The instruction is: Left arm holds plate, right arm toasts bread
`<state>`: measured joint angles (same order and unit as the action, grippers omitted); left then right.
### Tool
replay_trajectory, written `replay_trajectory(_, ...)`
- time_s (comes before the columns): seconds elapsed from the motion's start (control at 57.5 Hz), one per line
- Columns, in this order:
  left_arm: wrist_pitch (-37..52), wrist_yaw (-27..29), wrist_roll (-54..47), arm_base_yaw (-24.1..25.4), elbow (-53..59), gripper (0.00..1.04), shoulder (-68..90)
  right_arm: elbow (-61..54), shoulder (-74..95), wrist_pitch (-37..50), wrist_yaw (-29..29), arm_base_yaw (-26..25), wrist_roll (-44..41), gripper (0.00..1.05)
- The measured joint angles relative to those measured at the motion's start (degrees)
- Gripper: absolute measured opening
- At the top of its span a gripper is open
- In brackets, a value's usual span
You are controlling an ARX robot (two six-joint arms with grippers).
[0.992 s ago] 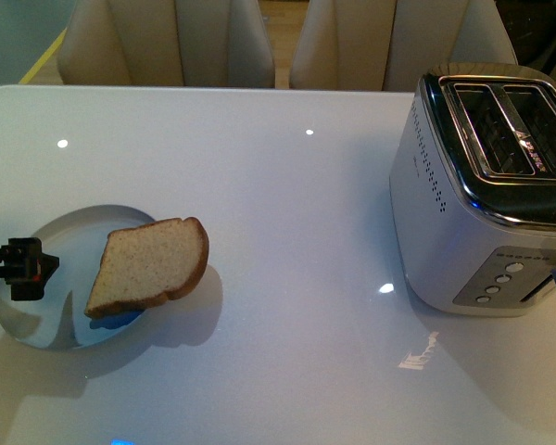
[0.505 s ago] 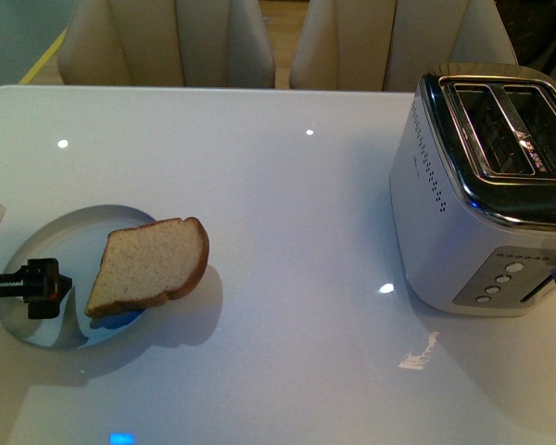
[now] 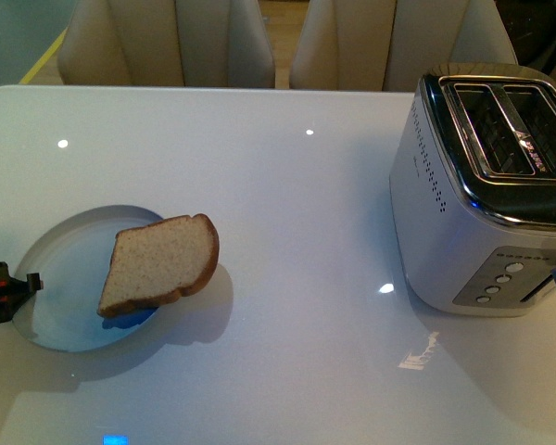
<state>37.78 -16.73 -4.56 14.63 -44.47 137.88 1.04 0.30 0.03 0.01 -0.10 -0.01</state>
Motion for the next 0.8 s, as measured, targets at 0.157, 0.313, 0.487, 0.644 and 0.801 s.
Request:
replay_trajectory(0.157, -0.7, -2.5, 2.9, 1.8, 0.7, 0.03, -1.3, 0.0, 0.0, 0.0, 0.0, 0.0, 0.0, 0.96)
replay_trajectory(0.313, -1.3, -4.5, 4.3, 4.2, 2.1, 0.03, -2.5, 0.0, 0.0, 0.0, 0.0, 0.0, 0.0, 0.96)
replay_trajectory(0.487, -3.6, -7.1, 5.0, 7.6, 3.6, 0.03, -5.5, 0.0, 0.0, 0.0, 0.0, 0.0, 0.0, 0.96)
replay_trajectory(0.644, -6.1, -9.8, 5.9, 9.8, 5.5, 0.03, -9.7, 0.0, 0.0, 0.0, 0.0, 0.0, 0.0, 0.96)
replay_trajectory(0.801, -9.0, -12.7, 7.4, 11.1, 6.7, 0.03, -14.7, 0.0, 0.0, 0.0, 0.0, 0.0, 0.0, 0.96)
